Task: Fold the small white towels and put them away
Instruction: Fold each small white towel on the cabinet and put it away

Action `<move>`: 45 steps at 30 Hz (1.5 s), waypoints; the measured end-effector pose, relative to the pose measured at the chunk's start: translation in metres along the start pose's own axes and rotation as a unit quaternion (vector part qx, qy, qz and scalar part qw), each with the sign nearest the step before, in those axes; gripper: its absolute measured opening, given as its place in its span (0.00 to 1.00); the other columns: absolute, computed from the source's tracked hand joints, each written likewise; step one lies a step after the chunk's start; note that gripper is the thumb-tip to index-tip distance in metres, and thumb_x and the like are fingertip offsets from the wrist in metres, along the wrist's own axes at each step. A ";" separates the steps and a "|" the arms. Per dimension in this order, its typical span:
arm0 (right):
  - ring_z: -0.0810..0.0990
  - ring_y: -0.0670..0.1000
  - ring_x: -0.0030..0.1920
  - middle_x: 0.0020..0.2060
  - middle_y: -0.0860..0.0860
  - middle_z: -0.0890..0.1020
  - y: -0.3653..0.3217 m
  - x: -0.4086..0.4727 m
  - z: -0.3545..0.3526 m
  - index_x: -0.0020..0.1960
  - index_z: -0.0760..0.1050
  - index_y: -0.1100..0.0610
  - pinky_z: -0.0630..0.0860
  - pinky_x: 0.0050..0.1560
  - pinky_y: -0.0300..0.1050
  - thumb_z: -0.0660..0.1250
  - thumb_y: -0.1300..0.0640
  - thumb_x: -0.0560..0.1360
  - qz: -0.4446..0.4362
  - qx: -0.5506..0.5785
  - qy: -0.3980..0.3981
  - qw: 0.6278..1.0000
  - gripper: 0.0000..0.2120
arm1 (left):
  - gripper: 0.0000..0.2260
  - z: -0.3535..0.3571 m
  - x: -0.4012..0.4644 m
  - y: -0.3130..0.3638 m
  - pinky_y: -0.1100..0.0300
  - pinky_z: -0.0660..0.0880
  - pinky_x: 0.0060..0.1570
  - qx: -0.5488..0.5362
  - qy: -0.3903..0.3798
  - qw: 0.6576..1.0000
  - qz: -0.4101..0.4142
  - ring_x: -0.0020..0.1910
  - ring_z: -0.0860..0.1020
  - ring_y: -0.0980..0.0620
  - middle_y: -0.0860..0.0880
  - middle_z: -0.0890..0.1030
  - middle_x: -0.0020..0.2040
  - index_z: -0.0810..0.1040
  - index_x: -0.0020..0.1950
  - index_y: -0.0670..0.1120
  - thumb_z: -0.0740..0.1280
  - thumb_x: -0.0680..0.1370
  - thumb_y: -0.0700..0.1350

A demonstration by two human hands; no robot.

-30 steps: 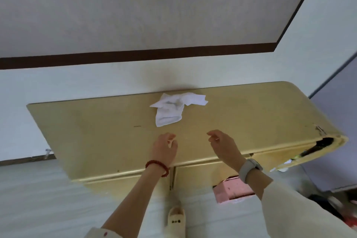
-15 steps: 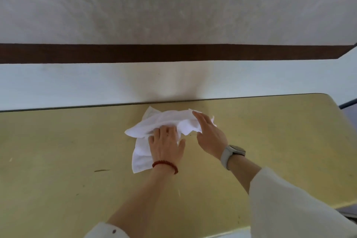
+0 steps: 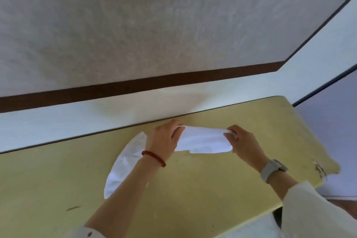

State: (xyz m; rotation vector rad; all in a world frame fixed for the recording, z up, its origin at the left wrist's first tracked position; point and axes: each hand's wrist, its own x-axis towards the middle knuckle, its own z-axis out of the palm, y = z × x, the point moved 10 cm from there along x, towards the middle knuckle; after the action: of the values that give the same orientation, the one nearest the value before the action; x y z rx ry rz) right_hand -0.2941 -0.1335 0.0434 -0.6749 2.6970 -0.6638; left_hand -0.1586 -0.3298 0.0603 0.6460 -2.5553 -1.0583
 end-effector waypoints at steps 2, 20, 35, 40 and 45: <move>0.76 0.56 0.35 0.30 0.48 0.75 0.013 -0.001 -0.049 0.46 0.75 0.58 0.71 0.36 0.45 0.63 0.60 0.76 0.007 0.038 0.068 0.997 0.04 | 0.09 0.002 0.023 0.040 0.59 0.73 0.45 0.015 -0.010 0.999 0.040 0.47 0.79 0.50 0.52 0.82 0.46 0.79 0.51 0.49 0.62 0.78 0.50; 0.77 0.55 0.40 0.44 0.51 0.76 0.169 -0.095 -0.266 0.49 0.75 0.62 0.75 0.42 0.47 0.62 0.67 0.75 -0.020 0.160 0.360 0.919 0.06 | 0.06 0.076 0.071 0.279 0.55 0.74 0.40 0.035 0.079 0.974 0.208 0.38 0.78 0.44 0.45 0.77 0.50 0.80 0.46 0.43 0.64 0.75 0.40; 0.75 0.51 0.50 0.50 0.51 0.79 0.280 -0.137 -0.011 0.59 0.75 0.54 0.69 0.48 0.40 0.59 0.57 0.78 0.234 0.140 0.026 0.962 0.11 | 0.09 0.241 0.001 0.059 0.64 0.69 0.48 0.070 -0.339 0.936 -0.059 0.48 0.77 0.52 0.50 0.80 0.48 0.80 0.54 0.45 0.65 0.75 0.39; 0.75 0.50 0.45 0.41 0.49 0.78 0.296 -0.107 -0.034 0.49 0.74 0.56 0.69 0.40 0.36 0.61 0.61 0.77 0.295 0.262 0.140 0.908 0.05 | 0.06 0.259 0.049 0.068 0.62 0.70 0.47 -0.038 -0.256 0.960 -0.104 0.47 0.76 0.51 0.49 0.79 0.46 0.79 0.51 0.43 0.66 0.75 0.40; 0.75 0.49 0.46 0.41 0.48 0.78 0.315 -0.078 -0.037 0.49 0.75 0.56 0.68 0.39 0.35 0.62 0.62 0.76 0.324 0.282 0.182 0.885 0.05 | 0.07 0.282 0.075 0.065 0.70 0.69 0.42 -0.066 -0.206 0.969 -0.120 0.46 0.76 0.54 0.49 0.80 0.45 0.80 0.52 0.42 0.65 0.76 0.41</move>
State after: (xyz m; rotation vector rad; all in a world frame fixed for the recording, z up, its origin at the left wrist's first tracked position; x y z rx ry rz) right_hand -0.3585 0.1665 -0.0690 0.5245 2.5581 -1.3727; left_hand -0.3637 -0.1613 -0.0780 0.7843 -2.7621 -1.5766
